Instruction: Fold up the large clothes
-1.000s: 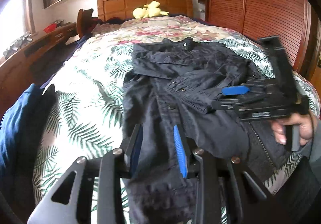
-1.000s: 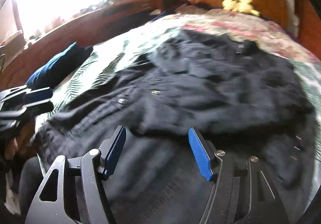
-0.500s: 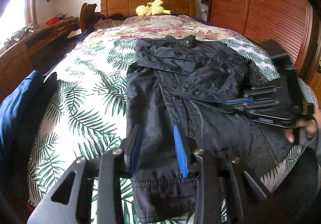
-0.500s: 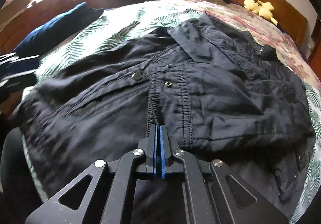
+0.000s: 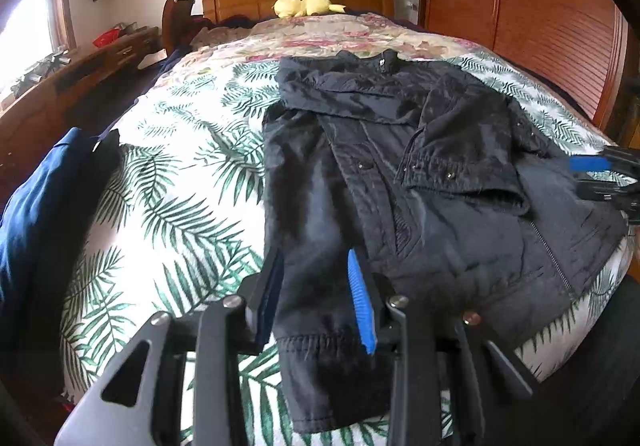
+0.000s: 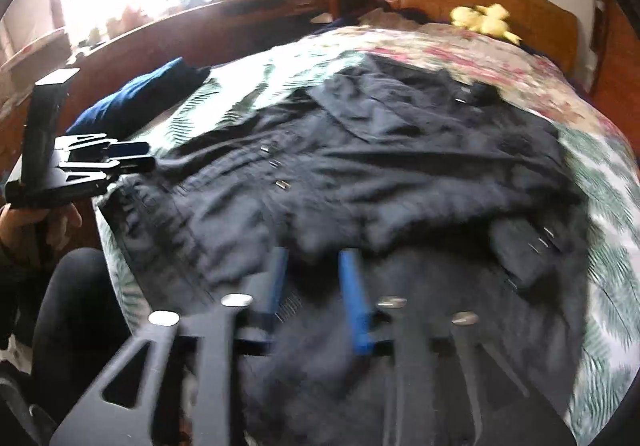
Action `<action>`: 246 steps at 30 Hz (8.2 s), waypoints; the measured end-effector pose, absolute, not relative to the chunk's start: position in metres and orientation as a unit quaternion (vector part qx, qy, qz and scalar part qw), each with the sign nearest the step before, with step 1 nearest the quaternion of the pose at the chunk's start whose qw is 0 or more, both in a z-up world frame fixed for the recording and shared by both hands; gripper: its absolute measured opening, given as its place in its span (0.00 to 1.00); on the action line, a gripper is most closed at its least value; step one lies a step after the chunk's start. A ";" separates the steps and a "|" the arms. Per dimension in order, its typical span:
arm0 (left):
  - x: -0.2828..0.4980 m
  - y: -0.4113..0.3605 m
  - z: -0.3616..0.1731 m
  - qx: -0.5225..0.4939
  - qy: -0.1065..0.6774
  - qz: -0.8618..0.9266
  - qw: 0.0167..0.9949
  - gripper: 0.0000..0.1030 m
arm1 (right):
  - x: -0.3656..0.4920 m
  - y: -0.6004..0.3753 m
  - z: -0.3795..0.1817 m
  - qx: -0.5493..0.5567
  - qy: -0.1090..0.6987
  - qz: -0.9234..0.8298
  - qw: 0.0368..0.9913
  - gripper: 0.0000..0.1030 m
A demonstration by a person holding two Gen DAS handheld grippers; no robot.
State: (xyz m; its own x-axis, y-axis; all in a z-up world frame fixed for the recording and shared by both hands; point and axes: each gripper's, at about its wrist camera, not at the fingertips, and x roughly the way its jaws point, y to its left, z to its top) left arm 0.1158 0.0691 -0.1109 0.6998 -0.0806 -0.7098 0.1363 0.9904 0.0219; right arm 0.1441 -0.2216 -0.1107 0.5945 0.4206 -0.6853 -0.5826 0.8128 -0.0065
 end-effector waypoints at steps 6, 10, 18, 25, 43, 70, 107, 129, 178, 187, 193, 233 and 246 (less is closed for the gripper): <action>0.112 0.075 -0.120 0.046 0.392 -0.046 0.918 0.31 | 0.128 -0.300 -0.124 -0.116 0.375 0.187 0.901 0.59; 0.112 0.083 -0.127 0.040 0.398 -0.036 0.916 0.31 | 0.121 -0.346 -0.132 -0.098 0.392 0.133 0.905 0.59; 0.120 0.096 -0.148 0.022 0.417 -0.027 0.908 0.38 | 0.112 -0.392 -0.152 -0.074 0.415 0.082 0.903 0.60; 0.129 0.102 -0.159 0.005 0.412 -0.012 0.911 0.52 | 0.117 -0.395 -0.160 -0.055 0.416 0.067 0.905 0.70; 0.086 0.099 -0.146 -0.036 0.400 -0.029 0.916 0.52 | 0.103 -0.396 -0.159 -0.036 0.432 0.093 0.896 0.71; 0.053 0.095 -0.106 -0.130 0.329 -0.061 0.933 0.04 | 0.085 -0.389 -0.124 0.031 0.372 0.148 0.916 0.11; 0.060 0.113 0.084 -0.154 0.182 -0.060 0.969 0.02 | 0.032 -0.385 0.067 0.027 0.202 0.198 0.959 0.06; 0.309 0.094 -0.028 -0.102 0.311 -0.029 0.944 0.04 | 0.352 -0.387 -0.073 0.053 0.336 0.116 0.933 0.07; 0.222 -0.013 -0.091 -0.050 0.351 -0.148 0.923 0.34 | 0.372 -0.402 -0.106 -0.013 0.400 0.125 0.908 0.69; 0.210 -0.023 -0.090 -0.036 0.355 -0.160 0.920 0.34 | 0.426 -0.387 -0.132 0.045 0.463 0.148 0.873 0.12; 0.200 -0.026 -0.083 -0.031 0.353 -0.161 0.921 0.34 | 0.414 -0.410 -0.112 0.074 0.422 0.045 0.903 0.06; 0.124 -0.084 -0.111 0.034 0.382 -0.176 0.907 0.35 | 0.170 -0.424 -0.156 0.087 0.469 0.100 0.873 0.85; 0.128 -0.082 -0.121 0.026 0.391 -0.179 0.902 0.35 | 0.188 -0.399 -0.159 0.112 0.488 0.143 0.854 0.67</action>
